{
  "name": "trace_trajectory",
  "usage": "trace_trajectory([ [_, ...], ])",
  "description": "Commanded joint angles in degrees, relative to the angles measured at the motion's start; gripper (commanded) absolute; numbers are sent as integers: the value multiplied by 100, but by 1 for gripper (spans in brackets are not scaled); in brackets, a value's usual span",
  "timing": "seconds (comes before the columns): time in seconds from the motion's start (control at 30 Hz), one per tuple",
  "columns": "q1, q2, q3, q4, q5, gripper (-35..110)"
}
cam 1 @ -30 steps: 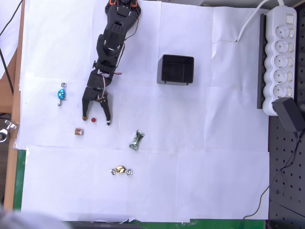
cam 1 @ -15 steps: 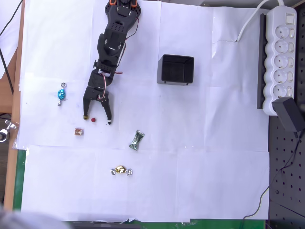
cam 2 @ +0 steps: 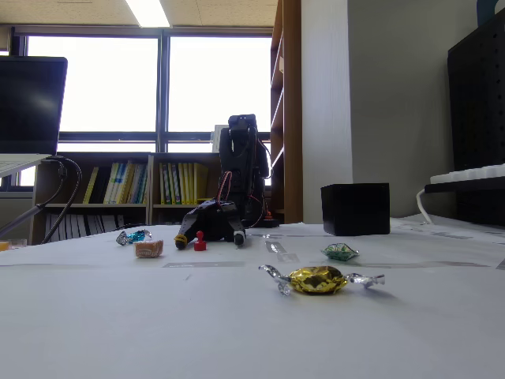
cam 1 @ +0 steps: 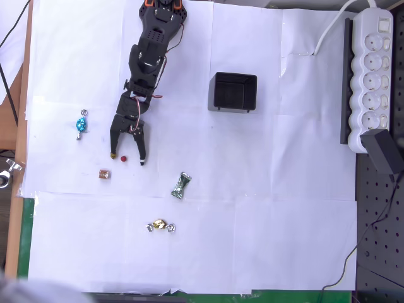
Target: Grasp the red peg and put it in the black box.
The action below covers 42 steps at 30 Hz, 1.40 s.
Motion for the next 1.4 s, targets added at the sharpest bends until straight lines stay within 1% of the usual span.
trace_trajectory([
  [0.0, -105, -123, 9, 26, -53, 20],
  [0.2, -105, -105, 9, 26, -44, 16],
  [0.83, -123, -97, -18, 0, -18, 8],
  [1.13, -185, -193, -70, 53, -79, 0],
  [1.27, -202, -378, -62, 229, -237, 0],
  [1.37, -185, -686, -62, 290, -132, 0],
])
